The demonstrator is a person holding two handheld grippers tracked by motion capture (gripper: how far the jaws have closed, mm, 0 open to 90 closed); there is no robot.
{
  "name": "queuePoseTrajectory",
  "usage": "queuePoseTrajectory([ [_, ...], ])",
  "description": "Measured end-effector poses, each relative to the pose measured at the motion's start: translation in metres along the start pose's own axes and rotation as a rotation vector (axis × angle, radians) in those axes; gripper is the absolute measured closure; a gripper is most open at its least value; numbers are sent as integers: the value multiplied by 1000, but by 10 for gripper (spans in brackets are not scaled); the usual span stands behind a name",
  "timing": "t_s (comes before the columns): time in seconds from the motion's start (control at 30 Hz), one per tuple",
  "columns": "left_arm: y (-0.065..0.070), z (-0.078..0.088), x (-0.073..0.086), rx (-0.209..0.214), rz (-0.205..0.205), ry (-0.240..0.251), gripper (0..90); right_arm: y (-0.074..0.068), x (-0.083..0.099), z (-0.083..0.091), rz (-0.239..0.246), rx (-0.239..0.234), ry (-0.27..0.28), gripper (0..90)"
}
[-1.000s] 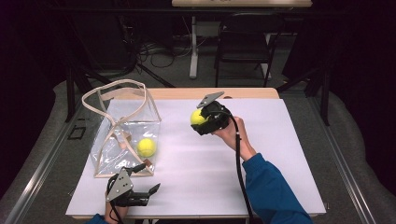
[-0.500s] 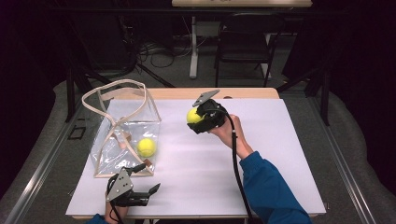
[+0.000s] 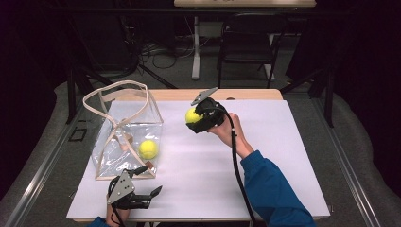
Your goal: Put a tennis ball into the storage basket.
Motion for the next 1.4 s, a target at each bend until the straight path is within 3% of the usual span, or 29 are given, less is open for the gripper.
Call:
queuePoseTrajectory([
  [0.53, 0, 0, 0, -2, 1, -2, 160, 2, -8, 4, 7, -6, 5, 264],
  [0.6, 0, 0, 0, 1, 0, -3, 160, 2, -15, 3, 11, -28, 8, 264],
  [0.9, 0, 0, 0, -1, 0, -3, 160, 2, -21, 2, 14, -50, 12, 265],
  [1.4, -1, 0, 0, -5, 0, -2, 160, -1, -31, 1, 29, -60, 5, 265],
])
Point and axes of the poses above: each handheld gripper's, and its own axes: z roughly backward along the jaws, x roughly out of its underside, y roughly to its right, the point moved 5 cm from there along -z, roughly forward along the jaws, and after that the axes turned 15 degrees about -y, right-handed, at the moved point
